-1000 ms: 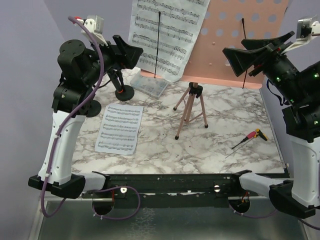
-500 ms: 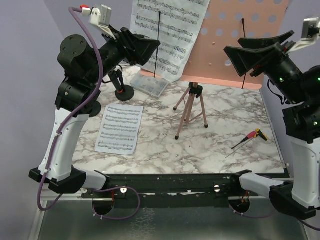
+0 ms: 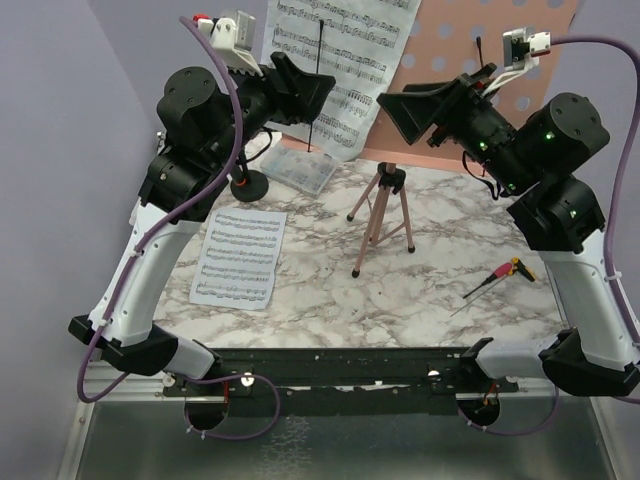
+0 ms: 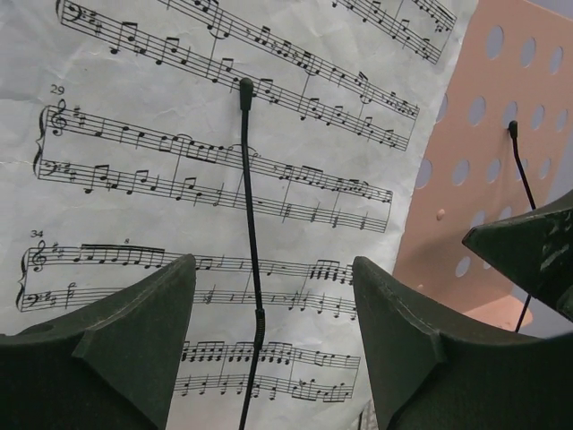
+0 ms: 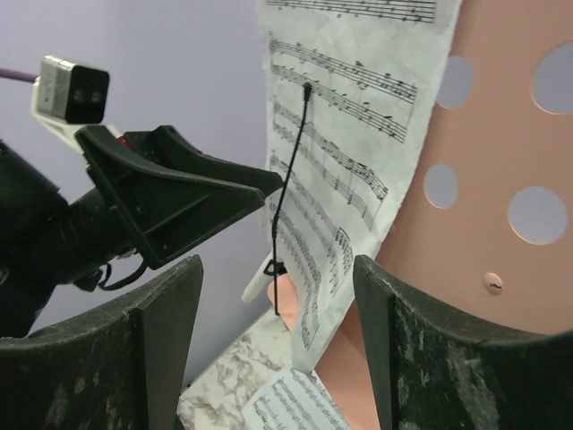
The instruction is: Pack up the instrument practice props
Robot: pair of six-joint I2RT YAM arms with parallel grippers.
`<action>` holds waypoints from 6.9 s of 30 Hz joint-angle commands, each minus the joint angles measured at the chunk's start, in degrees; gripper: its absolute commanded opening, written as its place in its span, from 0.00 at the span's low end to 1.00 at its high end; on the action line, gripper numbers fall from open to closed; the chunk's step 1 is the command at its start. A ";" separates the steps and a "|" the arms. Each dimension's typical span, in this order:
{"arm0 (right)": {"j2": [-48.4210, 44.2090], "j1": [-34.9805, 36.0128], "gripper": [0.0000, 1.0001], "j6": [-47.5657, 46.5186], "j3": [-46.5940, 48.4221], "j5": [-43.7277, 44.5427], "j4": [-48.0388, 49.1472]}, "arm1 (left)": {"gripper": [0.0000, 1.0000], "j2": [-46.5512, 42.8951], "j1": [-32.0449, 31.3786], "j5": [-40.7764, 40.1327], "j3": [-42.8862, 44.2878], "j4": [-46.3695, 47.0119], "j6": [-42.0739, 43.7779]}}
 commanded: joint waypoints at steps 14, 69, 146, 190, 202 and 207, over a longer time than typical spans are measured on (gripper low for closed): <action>0.57 8.98 0.54 -2.03 -4.91 22.79 3.27 | 0.55 1.56 -1.46 -1.29 2.42 1.14 0.54; -0.56 10.25 0.37 4.62 -16.10 23.00 13.79 | 0.00 -1.61 -1.63 2.03 -4.14 3.32 -2.93; -27.70 10.19 0.00 2.38 -31.02 27.95 3.49 | 0.67 -18.38 -1.63 6.64 -25.44 7.37 -9.16; -30.35 10.19 0.00 4.46 -35.19 26.96 4.90 | 0.62 -23.99 -13.06 0.79 -53.04 30.01 -27.95; -31.26 10.17 0.00 4.66 -36.02 26.49 4.32 | 0.40 -23.04 -14.94 -4.63 -55.85 34.75 -28.54; -31.22 10.22 0.00 4.61 -36.42 26.47 4.29 | 0.40 -21.60 -15.15 -5.00 -56.60 37.11 -29.11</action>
